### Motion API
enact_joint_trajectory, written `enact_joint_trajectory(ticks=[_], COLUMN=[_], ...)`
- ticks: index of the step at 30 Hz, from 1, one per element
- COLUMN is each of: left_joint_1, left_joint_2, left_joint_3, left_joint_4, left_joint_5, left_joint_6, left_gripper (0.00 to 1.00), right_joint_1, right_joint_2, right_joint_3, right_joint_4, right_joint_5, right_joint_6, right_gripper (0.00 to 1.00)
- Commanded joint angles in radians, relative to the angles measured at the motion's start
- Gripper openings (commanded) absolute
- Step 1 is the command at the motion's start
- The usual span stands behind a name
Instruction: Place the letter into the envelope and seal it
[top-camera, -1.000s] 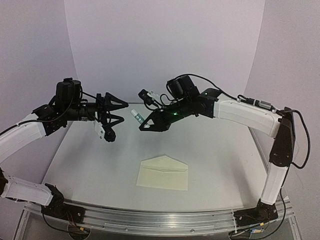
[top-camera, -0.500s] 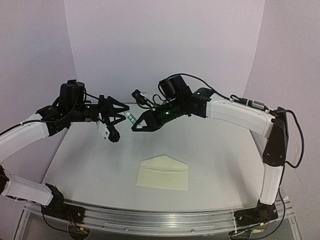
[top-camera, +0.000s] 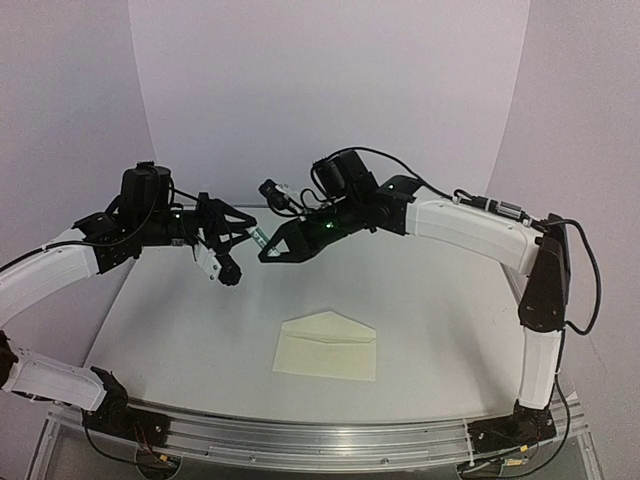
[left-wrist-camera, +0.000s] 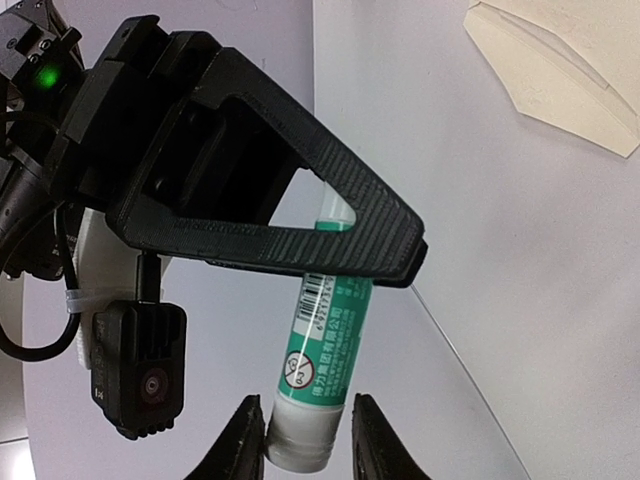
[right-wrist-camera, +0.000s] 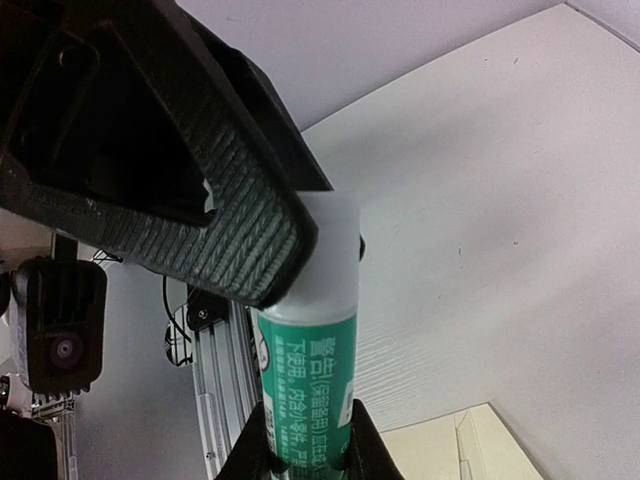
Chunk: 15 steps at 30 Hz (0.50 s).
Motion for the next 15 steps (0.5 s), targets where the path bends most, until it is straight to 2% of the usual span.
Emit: enact_joint_trajectory(ticks=[1,4,9,15], left_joint_1=[-0.005,-0.004,-0.005,-0.002], left_joint_2=[-0.007,-0.012,-0.006,0.023], left_joint_3=[0.034,0.028,0.031,0.051], left_joint_4=[-0.041,-0.042,-0.047,-0.037], left_joint_5=[-0.002,0.022,-0.022,-0.123], left_joint_6=[0.307,0.315,0.295,0.249], left_gripper=[0.17,0.01,0.0,0.0], right_joint_1=[0.005,0.005,0.004,-0.007], right_joint_2=[-0.005,-0.001,-0.011,-0.065], right_joint_3=[0.014,0.018,-0.016,-0.136], right_joint_4=[0.013,0.013,0.014,0.014], right_joint_5=[-0.021,-0.02,-0.019,0.011], right_joint_6=[0.004,-0.001,-0.008,-0.016], right_gripper=[0.0,0.0,0.0,0.0])
